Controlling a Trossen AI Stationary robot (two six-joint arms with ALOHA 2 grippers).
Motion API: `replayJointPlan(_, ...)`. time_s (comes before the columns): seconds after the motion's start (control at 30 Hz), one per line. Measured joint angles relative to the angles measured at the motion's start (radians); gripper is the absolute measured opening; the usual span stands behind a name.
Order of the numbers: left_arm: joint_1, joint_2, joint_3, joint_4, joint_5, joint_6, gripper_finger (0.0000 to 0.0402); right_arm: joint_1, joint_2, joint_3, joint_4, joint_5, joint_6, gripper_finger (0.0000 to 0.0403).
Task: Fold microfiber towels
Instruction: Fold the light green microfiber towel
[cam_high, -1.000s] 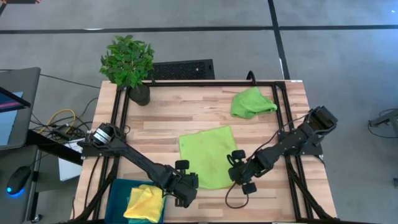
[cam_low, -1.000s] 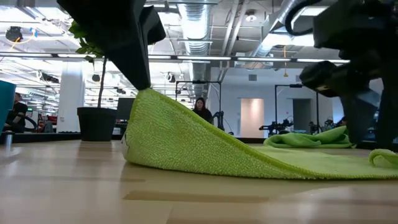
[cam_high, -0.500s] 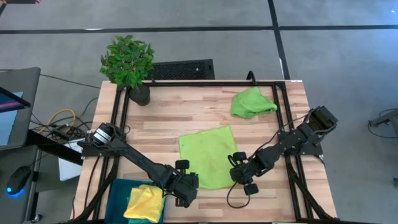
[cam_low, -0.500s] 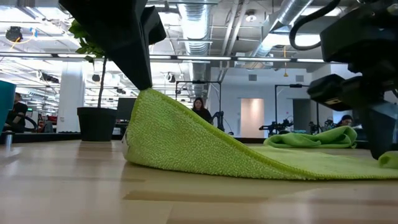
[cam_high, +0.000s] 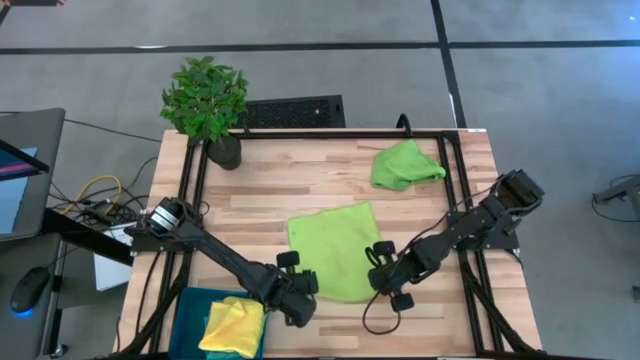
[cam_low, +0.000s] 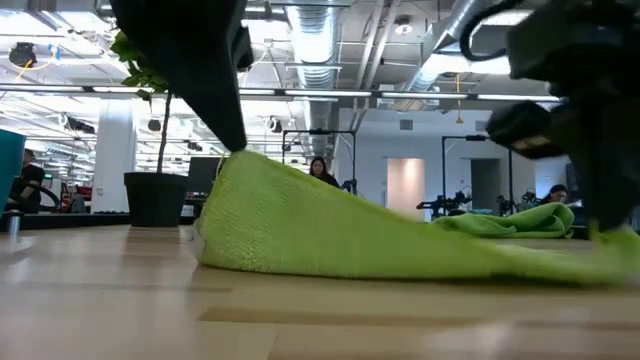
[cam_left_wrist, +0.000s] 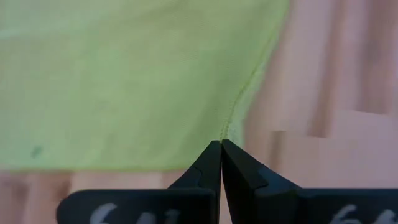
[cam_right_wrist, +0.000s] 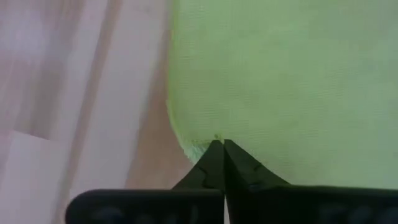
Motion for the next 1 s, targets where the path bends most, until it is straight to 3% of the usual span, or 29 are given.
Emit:
replayJointPlan(0.27,0.031,0.0,-0.001,-0.186,-0.133,-0.167,0.0,-0.073,0.0,0.126,-0.221,0.208,-0.101,0.001)
replayJointPlan(0.37,0.049,0.0,-0.001,-0.251,-0.164,-0.214,0.0,-0.131,0.0,0.142,-0.237,0.315,-0.125,0.0006)
replayJointPlan(0.6,0.114,0.0,-0.018,-0.278,-0.222,-0.263,0.0,-0.281,0.001,0.142,-0.232,0.44,-0.159,0.0007)
replayJointPlan(1.0,0.253,0.001,-0.123,-0.302,-0.25,-0.301,0.0,-0.411,0.006,0.142,-0.223,0.478,-0.203,0.0007)
